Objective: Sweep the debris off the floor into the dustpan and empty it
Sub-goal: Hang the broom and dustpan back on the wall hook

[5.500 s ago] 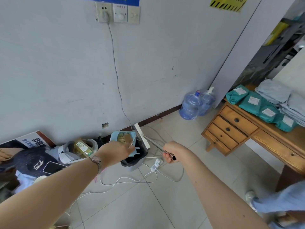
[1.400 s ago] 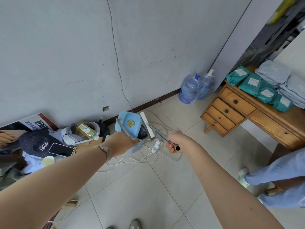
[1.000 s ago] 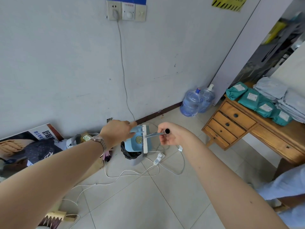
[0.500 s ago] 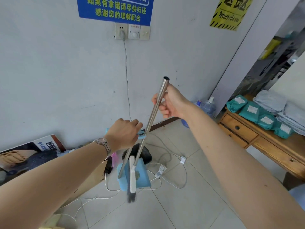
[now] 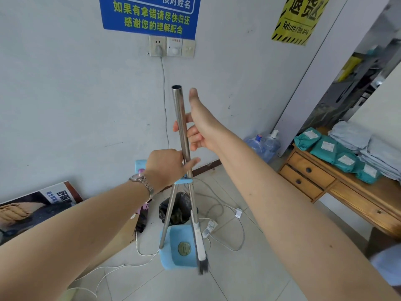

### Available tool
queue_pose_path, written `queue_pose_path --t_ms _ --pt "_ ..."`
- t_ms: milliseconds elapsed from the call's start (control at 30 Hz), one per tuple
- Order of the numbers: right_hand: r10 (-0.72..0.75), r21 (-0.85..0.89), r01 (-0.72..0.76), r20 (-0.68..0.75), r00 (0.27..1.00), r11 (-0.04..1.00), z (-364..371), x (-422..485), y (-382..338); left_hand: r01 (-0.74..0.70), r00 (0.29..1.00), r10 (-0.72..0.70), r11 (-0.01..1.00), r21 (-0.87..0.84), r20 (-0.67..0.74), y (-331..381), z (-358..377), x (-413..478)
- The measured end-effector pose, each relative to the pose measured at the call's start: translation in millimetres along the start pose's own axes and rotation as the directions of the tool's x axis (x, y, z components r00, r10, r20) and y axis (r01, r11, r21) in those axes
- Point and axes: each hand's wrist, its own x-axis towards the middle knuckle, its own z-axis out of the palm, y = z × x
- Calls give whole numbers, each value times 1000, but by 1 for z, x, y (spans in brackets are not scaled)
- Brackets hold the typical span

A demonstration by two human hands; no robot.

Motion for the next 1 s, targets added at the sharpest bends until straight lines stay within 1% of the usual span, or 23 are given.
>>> queue_pose_path --t_ms 67,133,167,200,233,267,300,333,367,400,433,467,500,533,600,667,700,767,800,900,1000 --pt "-38 37 38 0 999 999 -4 2 0 15 1000 -16 1000 -5 -26 3 -6 7" --pt "-129 104 126 20 991 987 -12 6 8 18 999 -18 1000 3 -38 4 -7 12" --pt "-188 138 186 5 982 973 -16 9 17 24 999 -24 1000 5 -39 5 -7 15" --pt "-245 133 250 -55 968 959 -20 11 30 34 999 -34 999 4 -38 5 -8 17" --pt "-294 51 306 -160 942 951 -20 13 49 48 998 -48 999 -1 -33 4 -9 20" --pt "-333 -96 319 -285 899 943 -17 15 72 66 998 -66 998 -9 -24 3 -11 24" --pt "-347 -240 270 -380 858 932 -11 18 99 87 996 -88 996 -17 -15 1 -13 27" --pt "-315 -316 192 -406 858 929 -1 21 126 112 994 -112 993 -25 -12 -2 -15 30" --pt "-231 -320 113 -359 904 940 10 22 150 137 990 -138 990 -34 -15 -5 -16 34" --pt "-119 -286 39 -269 956 957 22 21 168 159 987 -160 986 -43 -18 -7 -17 37" --pt "-19 -243 -27 -182 983 970 34 21 179 174 984 -175 983 -49 -18 -9 -18 40" --pt "42 -204 -66 -120 992 977 44 21 185 183 983 -184 982 -54 -10 -8 -18 42" --pt "71 -179 -88 -98 993 980 53 23 187 190 982 -190 980 -63 1 -7 -19 43" --pt "75 -157 -92 -115 991 983 61 27 186 197 980 -197 977 -76 15 -5 -20 45" --pt "53 -188 -102 -247 967 977 75 37 183 221 975 -218 968 -117 38 0 -24 48" --pt "12 -251 -129 -421 907 959 85 48 181 254 967 -248 953 -165 58 4 -29 53" --pt "-6 -256 -139 -496 869 957 87 53 179 268 963 -259 944 -195 69 5 -32 55" --pt "-57 -274 -136 -597 800 952 85 62 174 292 956 -279 923 -252 87 8 -37 60" --pt "-89 -299 -126 -614 784 946 82 66 171 304 953 -290 913 -271 92 8 -40 61" --pt "-161 -380 -94 -589 792 920 76 75 165 354 935 -330 881 -314 129 6 -46 64" --pt "-239 -456 -74 -590 772 887 73 78 165 371 929 -348 867 -331 129 7 -47 68"
